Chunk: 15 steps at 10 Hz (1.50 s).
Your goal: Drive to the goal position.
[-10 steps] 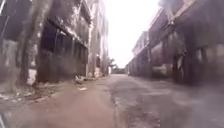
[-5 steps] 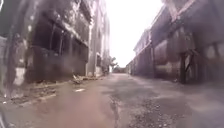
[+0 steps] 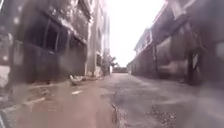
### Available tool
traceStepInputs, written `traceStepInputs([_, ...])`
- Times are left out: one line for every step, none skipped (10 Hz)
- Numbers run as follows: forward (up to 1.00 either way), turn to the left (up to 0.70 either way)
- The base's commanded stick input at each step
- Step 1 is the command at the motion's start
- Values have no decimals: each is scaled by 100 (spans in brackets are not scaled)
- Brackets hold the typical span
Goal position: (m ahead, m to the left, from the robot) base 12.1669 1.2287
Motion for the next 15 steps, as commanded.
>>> traceStepInputs([85, -20])
traceStepInputs([85, -10])
traceStepInputs([85, -1])
traceStepInputs([85, -11])
traceStepInputs([85, -19])
traceStepInputs([85, -2])
traceStepInputs([85, -14])
traceStepInputs([85, -21])
traceStepInputs([85, -4])
traceStepInputs([85, 0])
traceStepInputs([85, 0])
traceStepInputs([85, 0])
traceStepInputs([85, 0])
traceStepInputs([85, 0])
traceStepInputs([85, 0])
